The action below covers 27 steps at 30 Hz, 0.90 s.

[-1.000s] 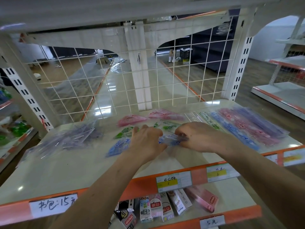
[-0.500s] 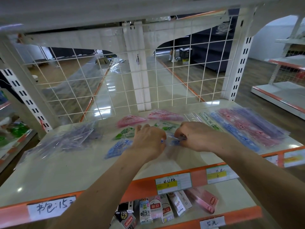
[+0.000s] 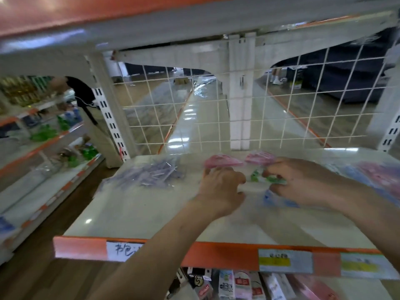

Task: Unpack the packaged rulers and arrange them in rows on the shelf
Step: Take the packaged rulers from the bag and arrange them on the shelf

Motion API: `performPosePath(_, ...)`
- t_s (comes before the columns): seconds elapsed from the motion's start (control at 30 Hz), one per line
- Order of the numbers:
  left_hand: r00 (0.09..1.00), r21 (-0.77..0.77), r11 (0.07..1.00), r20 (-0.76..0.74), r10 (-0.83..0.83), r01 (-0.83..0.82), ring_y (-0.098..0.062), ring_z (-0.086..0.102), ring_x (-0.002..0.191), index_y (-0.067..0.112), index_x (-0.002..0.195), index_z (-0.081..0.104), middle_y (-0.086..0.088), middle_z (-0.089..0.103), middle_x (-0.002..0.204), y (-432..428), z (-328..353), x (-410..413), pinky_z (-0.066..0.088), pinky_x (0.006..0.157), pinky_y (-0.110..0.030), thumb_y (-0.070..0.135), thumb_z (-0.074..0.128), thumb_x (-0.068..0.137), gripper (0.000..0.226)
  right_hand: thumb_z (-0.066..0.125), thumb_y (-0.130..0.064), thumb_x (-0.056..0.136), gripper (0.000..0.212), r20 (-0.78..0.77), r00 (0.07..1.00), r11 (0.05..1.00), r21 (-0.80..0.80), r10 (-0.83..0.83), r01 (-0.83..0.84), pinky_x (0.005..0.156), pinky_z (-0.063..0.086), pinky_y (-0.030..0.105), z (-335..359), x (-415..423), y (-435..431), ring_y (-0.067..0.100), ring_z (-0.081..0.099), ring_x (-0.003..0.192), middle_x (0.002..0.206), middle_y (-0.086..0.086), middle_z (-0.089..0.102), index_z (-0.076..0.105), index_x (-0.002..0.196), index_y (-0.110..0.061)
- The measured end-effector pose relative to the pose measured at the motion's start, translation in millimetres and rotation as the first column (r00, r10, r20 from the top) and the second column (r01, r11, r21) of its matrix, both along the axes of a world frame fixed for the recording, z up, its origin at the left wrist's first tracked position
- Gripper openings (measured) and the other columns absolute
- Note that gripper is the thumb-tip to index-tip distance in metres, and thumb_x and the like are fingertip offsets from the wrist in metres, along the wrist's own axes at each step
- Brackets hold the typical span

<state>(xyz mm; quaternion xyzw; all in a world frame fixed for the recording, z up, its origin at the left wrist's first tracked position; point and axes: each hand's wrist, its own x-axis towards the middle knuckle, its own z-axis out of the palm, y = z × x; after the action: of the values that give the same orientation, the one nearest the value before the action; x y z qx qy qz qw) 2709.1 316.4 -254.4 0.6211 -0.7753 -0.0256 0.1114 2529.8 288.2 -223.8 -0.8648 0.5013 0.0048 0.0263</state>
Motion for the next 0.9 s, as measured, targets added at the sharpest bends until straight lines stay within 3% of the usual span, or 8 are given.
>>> performPosePath(0.07,0.992,-0.019,0.998,-0.111,0.063,-0.066,-0.019,0.055,0.116,0.028,0.117,0.066,0.003,0.063,0.123,4.2,2.4,28.5,0.038,0.101,-0.033,0.048,0.057,0.079,0.044,0.054,-0.039,0.091,0.032,0.051,0.997,0.998,-0.033,0.064,-0.063,0.087,0.037,0.023,5.8,23.8,-2.0,0.012,0.05,0.117,0.131,-0.011,0.051,0.056,0.122,-0.034)
performPosePath(0.17,0.962,-0.018,0.976,-0.172,0.21,-0.217,-0.019,0.057,0.112,0.025,0.118,0.065,0.001,0.061,0.121,13.4,6.0,73.3,0.041,0.097,-0.03,0.033,0.064,0.086,0.033,0.051,-0.049,0.09,0.035,0.151,0.974,0.985,-0.049,0.169,-0.163,0.091,0.038,0.025,8.0,65.7,-6.6,0.011,0.053,0.115,0.129,-0.015,0.054,0.052,0.124,-0.042)
performPosePath(0.33,0.854,-0.102,0.883,-0.325,0.405,-0.458,-0.016,0.062,0.097,0.02,0.105,0.073,0.004,0.068,0.104,23.3,17.7,145.8,0.044,0.084,-0.023,0.021,0.062,0.088,0.02,0.053,-0.051,0.09,0.051,0.298,0.946,0.974,0.14,0.128,-0.176,0.101,0.037,0.028,-0.9,141.2,-32.0,0.019,0.048,0.126,0.14,0.0,0.049,0.049,0.135,-0.025)
performPosePath(0.43,0.742,-0.023,0.804,-0.402,0.536,-0.594,-0.022,0.064,0.1,0.012,0.107,0.072,-0.005,0.07,0.108,14.9,15.1,203.0,0.047,0.087,-0.028,0.018,0.064,0.088,0.021,0.053,-0.054,0.089,0.061,0.313,0.943,0.964,0.192,0.116,-0.183,0.098,0.037,0.029,-4.0,180.7,-48.6,0.022,0.045,0.128,0.144,0.003,0.045,0.044,0.139,-0.02)
performPosePath(0.53,0.68,0.165,0.738,-0.299,0.669,-0.654,-0.03,0.061,0.107,0.009,0.115,0.066,-0.01,0.066,0.114,4.1,6.8,248.6,0.046,0.087,-0.034,0.028,0.062,0.089,0.032,0.051,-0.056,0.089,0.065,0.276,0.959,0.957,0.255,0.067,-0.141,0.091,0.037,0.027,-10.8,210.8,-65.0,0.024,0.047,0.126,0.143,0.005,0.046,0.04,0.141,-0.018)
performPosePath(0.63,0.687,0.336,0.719,-0.231,0.689,-0.608,-0.024,0.059,0.109,0.012,0.125,0.06,-0.008,0.061,0.124,-2.1,-6.1,265.3,0.043,0.084,-0.028,0.041,0.064,0.087,0.048,0.052,-0.054,0.088,0.056,0.238,0.971,0.946,0.309,0.024,-0.099,0.087,0.043,0.029,-22.7,229.1,-77.9,0.025,0.054,0.115,0.133,0.008,0.054,0.05,0.129,-0.016)
performPosePath(0.73,0.63,0.419,0.712,-0.34,0.698,-0.563,-0.024,0.058,0.109,0.008,0.131,0.054,-0.011,0.057,0.129,-2.7,-15.0,255.7,0.05,0.088,-0.033,0.048,0.067,0.081,0.065,0.053,-0.053,0.088,0.051,0.211,0.976,0.939,0.32,0.061,-0.128,0.081,0.042,0.026,-30.4,238.2,-78.9,0.026,0.057,0.112,0.127,0.008,0.059,0.057,0.122,-0.015)
performPosePath(0.9,0.674,0.322,0.739,-0.306,0.673,-0.591,-0.03,0.048,0.122,0.006,0.135,0.044,-0.014,0.048,0.137,-10.9,-21.4,217.4,0.042,0.101,-0.039,0.037,0.056,0.09,0.056,0.054,-0.058,0.085,0.037,0.215,0.97,0.95,0.262,0.117,-0.173,0.068,0.035,0.024,-39.1,244.2,-82.3,0.024,0.057,0.094,0.108,0.008,0.064,0.062,0.088,-0.022)
